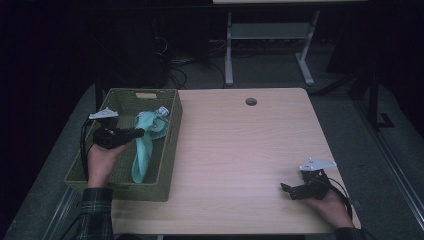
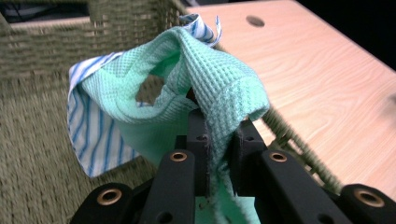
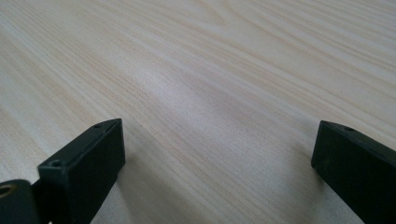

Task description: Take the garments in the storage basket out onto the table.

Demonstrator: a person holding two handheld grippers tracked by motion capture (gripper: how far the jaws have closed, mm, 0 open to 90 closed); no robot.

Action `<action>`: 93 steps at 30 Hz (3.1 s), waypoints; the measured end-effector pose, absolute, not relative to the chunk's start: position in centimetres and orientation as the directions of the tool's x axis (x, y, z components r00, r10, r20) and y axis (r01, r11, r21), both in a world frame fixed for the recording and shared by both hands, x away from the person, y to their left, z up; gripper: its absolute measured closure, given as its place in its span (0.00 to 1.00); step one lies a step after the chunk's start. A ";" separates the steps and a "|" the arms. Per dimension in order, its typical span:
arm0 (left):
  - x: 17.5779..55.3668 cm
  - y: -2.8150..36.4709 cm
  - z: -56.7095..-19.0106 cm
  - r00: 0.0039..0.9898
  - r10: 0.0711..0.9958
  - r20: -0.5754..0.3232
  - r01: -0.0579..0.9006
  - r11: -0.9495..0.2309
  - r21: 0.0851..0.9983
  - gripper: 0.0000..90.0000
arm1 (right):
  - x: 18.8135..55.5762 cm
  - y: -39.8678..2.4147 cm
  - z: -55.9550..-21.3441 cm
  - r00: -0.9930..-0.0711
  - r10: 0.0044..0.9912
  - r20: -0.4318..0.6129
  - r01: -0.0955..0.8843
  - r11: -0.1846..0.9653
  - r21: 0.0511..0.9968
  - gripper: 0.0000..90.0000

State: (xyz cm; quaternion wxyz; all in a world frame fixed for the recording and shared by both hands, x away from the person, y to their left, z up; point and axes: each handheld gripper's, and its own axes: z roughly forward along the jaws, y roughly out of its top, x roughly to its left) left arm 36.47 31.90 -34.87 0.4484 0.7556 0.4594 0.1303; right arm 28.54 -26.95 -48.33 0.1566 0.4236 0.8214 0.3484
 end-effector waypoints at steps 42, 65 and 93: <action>35.9 27.9 -24.5 0.701 0.686 -0.196 0.400 -0.151 0.904 0.89 | 28.5 -27.0 -48.3 -0.592 0.805 0.038 0.587 0.398 0.705 0.03; 36.6 21.3 -24.2 0.799 0.568 -0.199 0.362 -0.190 0.912 0.89 | 28.5 -27.0 -48.3 -0.592 0.805 0.038 0.587 0.398 0.705 0.03; 37.0 13.2 -28.1 0.860 0.465 -0.213 0.367 -0.272 0.889 0.89 | 28.5 -26.9 -48.3 -0.591 0.806 0.040 0.588 0.396 0.705 0.03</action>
